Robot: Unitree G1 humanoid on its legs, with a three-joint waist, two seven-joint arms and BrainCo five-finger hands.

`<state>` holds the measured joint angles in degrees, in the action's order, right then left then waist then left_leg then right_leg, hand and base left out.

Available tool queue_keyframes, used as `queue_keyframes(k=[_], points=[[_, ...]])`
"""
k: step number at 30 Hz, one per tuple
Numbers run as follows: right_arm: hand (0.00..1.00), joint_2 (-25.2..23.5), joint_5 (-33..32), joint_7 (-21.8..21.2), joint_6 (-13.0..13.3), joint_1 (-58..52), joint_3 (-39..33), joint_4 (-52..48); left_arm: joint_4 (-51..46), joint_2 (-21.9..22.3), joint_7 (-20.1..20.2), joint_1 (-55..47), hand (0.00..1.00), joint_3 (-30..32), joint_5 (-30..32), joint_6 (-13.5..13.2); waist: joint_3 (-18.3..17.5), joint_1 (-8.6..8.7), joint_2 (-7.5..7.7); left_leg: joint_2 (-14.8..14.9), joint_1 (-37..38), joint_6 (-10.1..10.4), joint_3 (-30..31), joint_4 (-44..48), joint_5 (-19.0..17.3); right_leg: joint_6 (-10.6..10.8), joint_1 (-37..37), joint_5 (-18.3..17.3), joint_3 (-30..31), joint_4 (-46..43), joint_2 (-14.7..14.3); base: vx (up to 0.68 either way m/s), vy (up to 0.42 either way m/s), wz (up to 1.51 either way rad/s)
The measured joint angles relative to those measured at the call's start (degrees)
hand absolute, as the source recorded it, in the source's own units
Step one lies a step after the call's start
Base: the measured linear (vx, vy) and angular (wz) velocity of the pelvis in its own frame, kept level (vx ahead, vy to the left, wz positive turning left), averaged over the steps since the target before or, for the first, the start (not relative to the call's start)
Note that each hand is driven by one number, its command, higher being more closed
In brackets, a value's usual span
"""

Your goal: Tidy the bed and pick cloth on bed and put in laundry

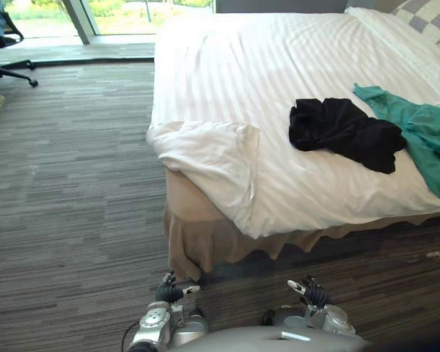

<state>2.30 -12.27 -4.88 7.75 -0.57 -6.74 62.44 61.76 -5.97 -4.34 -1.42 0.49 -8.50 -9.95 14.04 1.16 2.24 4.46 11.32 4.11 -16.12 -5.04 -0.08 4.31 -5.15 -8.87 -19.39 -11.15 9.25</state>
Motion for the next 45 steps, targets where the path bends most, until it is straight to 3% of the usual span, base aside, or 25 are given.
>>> queue_keyframes(k=[2,6,9,11,16,20,24,26,30,33,37,41,45], points=[[0.0,0.5,0.2,-0.5,0.0,0.5,0.4,0.0,0.5,0.7,-0.6,-0.4,0.0,0.2,-1.0,-0.1,0.2,1.1,-0.89,0.6,0.4,0.2,-0.1,-0.5,0.2,-0.2,-1.8,1.4,-0.4,2.8,-1.2,0.08,-0.055,0.04],[0.0,0.4,0.2,-1.1,-0.3,0.5,0.6,0.4,0.5,0.7,-0.7,-0.8,0.0,0.7,-2.7,-1.7,0.1,0.89,-0.29,0.7,2.3,0.4,-0.6,-0.5,0.0,0.3,-5.3,2.7,-0.5,6.4,-1.9,0.04,-0.023,-0.03],[0.0,0.4,0.2,-1.2,-1.4,0.7,1.0,0.4,0.5,1.0,-2.3,-1.1,0.0,3.1,-11.3,-3.2,0.0,0.86,-0.07,0.4,1.9,0.4,-0.7,-0.5,0.0,0.7,-5.9,4.4,-0.4,9.0,-1.7,-0.02,0.033,-0.03],[0.0,0.4,0.2,-1.1,-1.9,0.7,0.7,0.4,0.5,1.3,-3.2,-1.4,0.0,4.5,-13.4,-3.6,0.0,0.85,-0.06,0.2,1.9,0.4,-0.7,-0.5,0.0,0.7,-6.3,4.9,-0.5,9.8,-1.5,-0.04,0.035,0.03],[0.0,1.1,0.2,-2.1,-5.5,0.7,-1.4,0.5,-0.2,-0.8,-8.0,-2.1,0.0,15.2,-23.2,-10.1,-0.2,0.6,-0.12,-0.4,1.6,-0.1,0.2,-0.6,0.4,1.2,-7.5,5.9,-2.4,11.2,-1.1,-0.07,0.014,0.15],[0.0,3.4,0.2,-4.6,-9.2,0.2,-2.9,0.6,-7.9,-5.2,-11.9,-2.7,0.0,22.3,-28.2,-17.4,-0.9,-0.74,-0.56,-0.5,1.1,-0.7,1.2,-0.9,0.8,1.2,-7.3,6.0,-3.6,11.5,-1.0,-0.11,0.0,0.12],[0.0,5.4,0.0,-6.7,-11.7,-0.2,-4.2,0.5,-16.3,-8.9,-14.4,-2.4,0.0,25.3,-28.6,-21.6,-2.4,-1.03,-1.38,-0.9,-0.5,-0.8,2.6,-1.0,0.9,1.4,-7.5,6.1,-5.3,13.0,-0.9,-0.05,0.002,0.21],[0.0,5.8,-0.6,-7.7,-12.1,-0.7,-4.8,0.3,-22.0,-12.1,-13.4,0.0,0.0,28.6,-28.6,-21.7,-2.9,-2.18,-1.8,-1.2,-0.6,-0.6,2.6,-1.0,0.7,1.7,-8.0,6.3,-5.4,13.9,-1.1,-0.02,0.009,0.02],[0.0,5.5,-2.2,-8.3,-13.1,-2.1,-5.1,-0.7,-29.6,-18.1,-11.4,3.5,0.0,32.0,-27.4,-21.5,-4.2,-2.49,-1.95,-1.3,-0.5,-0.7,2.6,-1.0,-0.2,1.6,-8.8,6.3,-5.7,14.4,-1.1,0.07,0.009,0.02],[0.0,5.1,-2.3,-8.1,-13.6,-2.4,-6.4,-1.0,-34.4,-21.8,-10.7,7.4,0.0,31.0,-21.2,-20.1,-5.0,-2.91,-1.44,-1.5,-0.4,-0.8,2.3,-1.0,-0.5,1.7,-8.8,6.5,-4.9,14.4,-1.1,0.11,0.018,0.0],[0.0,3.8,-2.9,-5.9,-13.9,-3.3,-6.5,-1.4,-40.3,-25.5,-9.2,11.7,0.0,24.6,-12.4,-18.3,-5.4,-3.73,-1.4,-2.0,0.0,-0.4,0.5,-0.6,-0.8,1.4,-8.5,6.4,-3.7,14.5,-1.0,0.13,0.027,-0.11],[0.0,3.4,-4.6,-3.5,-14.3,-3.1,-6.4,-1.5,-41.1,-26.5,-8.0,16.7,0.0,16.2,-3.5,-16.2,-5.7,-3.03,-2.17,-1.4,0.7,-0.3,-0.8,0.0,-0.9,0.3,-8.1,6.5,-1.7,12.7,-1.1,0.12,0.003,-0.11],[0.0,3.5,-5.6,-2.0,-14.3,-2.2,-6.4,-1.9,-42.5,-26.8,-6.4,22.7,0.0,9.2,1.8,-14.1,-4.9,-1.92,-2.52,1.3,-4.7,-0.7,-0.7,11.0,-6.1,-1.2,-3.4,5.6,1.8,5.1,-1.1,0.05,0.012,-0.11]])
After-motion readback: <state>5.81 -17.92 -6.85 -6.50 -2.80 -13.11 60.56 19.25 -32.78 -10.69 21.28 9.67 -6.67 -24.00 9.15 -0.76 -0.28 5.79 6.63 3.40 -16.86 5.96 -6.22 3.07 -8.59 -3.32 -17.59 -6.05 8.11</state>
